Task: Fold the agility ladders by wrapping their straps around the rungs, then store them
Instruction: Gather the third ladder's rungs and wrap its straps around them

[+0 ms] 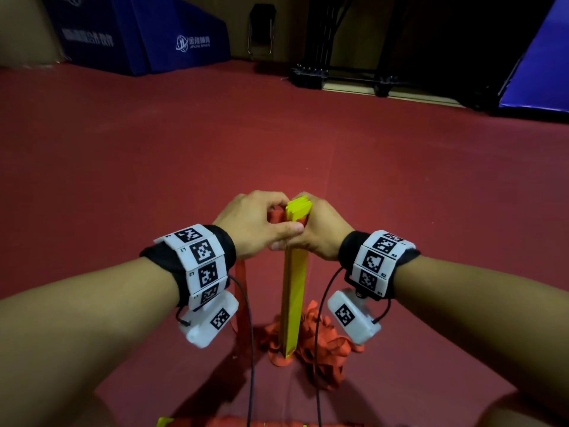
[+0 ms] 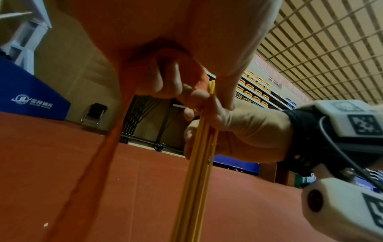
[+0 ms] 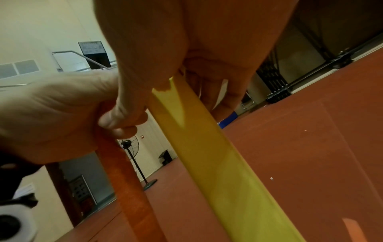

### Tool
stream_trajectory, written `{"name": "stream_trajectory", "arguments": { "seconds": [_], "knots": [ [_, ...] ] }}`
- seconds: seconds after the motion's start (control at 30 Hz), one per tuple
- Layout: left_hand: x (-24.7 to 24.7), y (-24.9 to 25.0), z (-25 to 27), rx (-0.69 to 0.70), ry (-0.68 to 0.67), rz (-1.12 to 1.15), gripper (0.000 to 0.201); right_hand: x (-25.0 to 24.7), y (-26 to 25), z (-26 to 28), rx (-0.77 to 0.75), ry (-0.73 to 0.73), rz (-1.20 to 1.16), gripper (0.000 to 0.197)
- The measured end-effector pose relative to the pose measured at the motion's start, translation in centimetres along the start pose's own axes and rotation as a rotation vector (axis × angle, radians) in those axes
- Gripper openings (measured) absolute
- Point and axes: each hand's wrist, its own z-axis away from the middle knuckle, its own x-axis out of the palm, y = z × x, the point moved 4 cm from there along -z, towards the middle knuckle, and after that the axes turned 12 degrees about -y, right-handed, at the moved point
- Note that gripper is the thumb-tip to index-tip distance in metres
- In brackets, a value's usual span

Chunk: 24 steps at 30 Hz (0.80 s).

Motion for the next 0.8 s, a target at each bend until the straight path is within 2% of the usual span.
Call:
{"name": "stream_trajectory", "arguments": {
  "seconds": [0.1, 0.2, 0.37, 0.5, 0.6, 0.67, 0.73, 0.8],
  "knots": [
    [-0.2, 0.0, 0.2, 0.012, 0.05, 0.007, 0.017, 0.2, -0.3, 0.0, -0.044, -0.094, 0.008, 0.06],
    [-0.1, -0.2, 0.1, 0.051, 0.065, 0.085, 0.012, 0.4, 0.2, 0.4, -0.038, -0.15, -0.1, 0.045],
    [-1.2, -0.5, -0.2, 0.132, 0.225, 0.277, 0.02, 0.8, 1.1, 0.2, -0.007, -0.169, -0.107, 0.03],
    [-2.3, -0.2, -0.1, 0.181, 0.346, 0.384, 0.013, -0.2, -0.2, 0.2, -0.083, -0.063, -0.212, 0.017],
    [-2.7, -0.4, -0.2, 0.113, 0.377, 0.353, 0.004, -1.5, -0.7, 0.3, -0.139, 0.056, -0.28, 0.007],
    [-2.8, -0.7, 0.0, 0.057, 0.357, 0.288, 0.007, -2.5, -0.8, 0.3, -0.16, 0.126, -0.395, 0.007],
    [-2.8, -0.5, 0.2, 0.097, 0.332, 0.329, 0.011, -3.4, -0.9, 0.5, -0.167, 0.193, -0.516, 0.007],
    [-2.4, 0.7, 0.4, 0.157, 0.263, 0.482, 0.032, -3.9, -0.8, 0.4, -0.18, 0.231, -0.567, 0.006]
  ]
}}
